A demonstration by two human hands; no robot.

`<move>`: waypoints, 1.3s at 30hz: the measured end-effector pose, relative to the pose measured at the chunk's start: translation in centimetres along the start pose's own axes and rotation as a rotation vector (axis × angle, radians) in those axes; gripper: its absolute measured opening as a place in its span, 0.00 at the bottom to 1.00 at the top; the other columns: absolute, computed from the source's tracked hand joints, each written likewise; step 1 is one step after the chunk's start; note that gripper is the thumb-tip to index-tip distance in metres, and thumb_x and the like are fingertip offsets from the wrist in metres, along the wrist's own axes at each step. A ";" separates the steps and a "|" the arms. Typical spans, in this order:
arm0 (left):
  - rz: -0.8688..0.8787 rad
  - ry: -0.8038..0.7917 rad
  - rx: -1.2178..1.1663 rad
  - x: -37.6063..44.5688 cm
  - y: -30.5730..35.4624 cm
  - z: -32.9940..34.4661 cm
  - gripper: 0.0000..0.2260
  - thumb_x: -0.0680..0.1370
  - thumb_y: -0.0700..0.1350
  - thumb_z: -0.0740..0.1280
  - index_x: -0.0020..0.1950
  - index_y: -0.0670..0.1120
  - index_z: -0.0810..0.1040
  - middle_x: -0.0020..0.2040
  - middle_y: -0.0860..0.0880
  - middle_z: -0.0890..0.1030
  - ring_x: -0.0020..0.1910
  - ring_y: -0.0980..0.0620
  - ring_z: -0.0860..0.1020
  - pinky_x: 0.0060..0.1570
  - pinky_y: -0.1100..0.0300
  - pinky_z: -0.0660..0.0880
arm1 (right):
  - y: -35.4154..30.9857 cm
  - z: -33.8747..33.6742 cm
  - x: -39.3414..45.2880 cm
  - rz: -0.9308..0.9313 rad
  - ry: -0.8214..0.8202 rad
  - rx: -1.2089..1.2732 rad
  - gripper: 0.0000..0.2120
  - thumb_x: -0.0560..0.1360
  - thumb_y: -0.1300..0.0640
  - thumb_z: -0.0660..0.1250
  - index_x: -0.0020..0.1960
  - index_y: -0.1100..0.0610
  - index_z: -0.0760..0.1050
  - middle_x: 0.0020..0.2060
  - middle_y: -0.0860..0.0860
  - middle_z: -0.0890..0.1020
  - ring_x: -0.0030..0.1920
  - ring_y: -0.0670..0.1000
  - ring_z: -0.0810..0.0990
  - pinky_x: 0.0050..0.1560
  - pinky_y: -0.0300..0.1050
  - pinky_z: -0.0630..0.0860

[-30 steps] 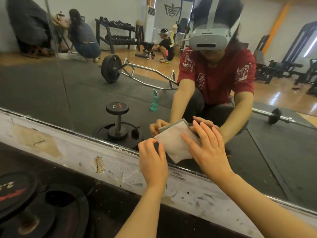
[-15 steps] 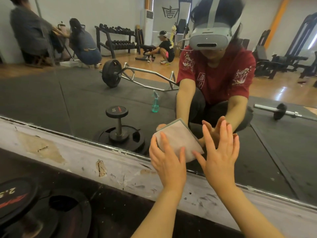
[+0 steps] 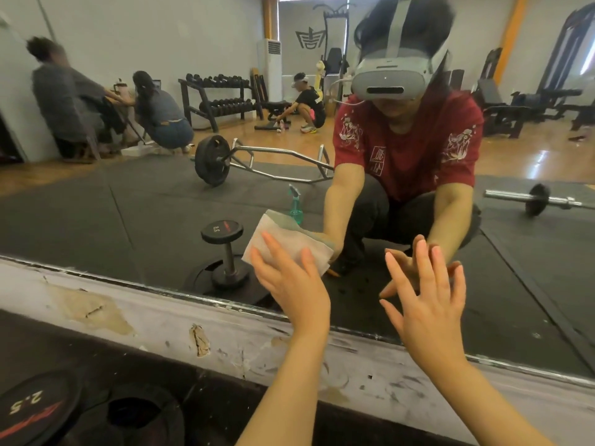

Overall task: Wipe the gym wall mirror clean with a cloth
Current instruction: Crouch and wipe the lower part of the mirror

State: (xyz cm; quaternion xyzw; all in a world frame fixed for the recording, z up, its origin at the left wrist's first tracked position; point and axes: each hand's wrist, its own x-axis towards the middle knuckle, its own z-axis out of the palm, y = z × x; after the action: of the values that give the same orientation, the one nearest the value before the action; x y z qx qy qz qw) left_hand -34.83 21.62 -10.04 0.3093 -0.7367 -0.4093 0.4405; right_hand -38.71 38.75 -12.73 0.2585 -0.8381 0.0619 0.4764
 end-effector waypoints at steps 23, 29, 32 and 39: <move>0.812 -0.041 0.500 2.9 -0.5 0.7 0.32 0.79 0.59 0.53 0.80 0.56 0.45 0.80 0.39 0.47 0.78 0.35 0.48 0.72 0.40 0.51 | -0.4 0.2 0.0 0.028 0.006 0.040 0.47 0.65 0.54 0.80 0.77 0.51 0.59 0.78 0.62 0.55 0.78 0.64 0.51 0.73 0.69 0.49; 0.453 0.032 0.264 8.5 -1.1 -2.5 0.29 0.80 0.67 0.40 0.78 0.55 0.47 0.79 0.35 0.48 0.78 0.34 0.48 0.71 0.36 0.57 | -0.4 0.3 0.1 0.025 -0.014 0.016 0.46 0.66 0.53 0.79 0.77 0.52 0.59 0.77 0.63 0.55 0.77 0.65 0.53 0.72 0.70 0.51; 0.397 0.041 0.218 7.1 -0.7 -1.6 0.28 0.81 0.65 0.41 0.78 0.54 0.48 0.79 0.34 0.49 0.78 0.33 0.49 0.71 0.36 0.57 | -0.5 0.2 0.1 0.033 -0.011 0.028 0.45 0.66 0.53 0.79 0.77 0.52 0.60 0.77 0.63 0.56 0.77 0.65 0.54 0.72 0.70 0.50; 0.299 -0.193 0.207 -1.0 -5.3 1.9 0.31 0.79 0.63 0.47 0.77 0.62 0.34 0.79 0.43 0.35 0.78 0.41 0.38 0.74 0.41 0.48 | -0.5 0.1 0.1 0.033 -0.010 0.030 0.44 0.68 0.53 0.78 0.78 0.52 0.59 0.78 0.63 0.54 0.78 0.65 0.51 0.74 0.66 0.44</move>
State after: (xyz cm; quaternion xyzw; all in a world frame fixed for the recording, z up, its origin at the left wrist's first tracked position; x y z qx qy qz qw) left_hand -35.58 20.57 -15.60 0.1995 -0.8514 -0.2891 0.3895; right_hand -38.61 38.28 -12.73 0.2520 -0.8435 0.0811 0.4674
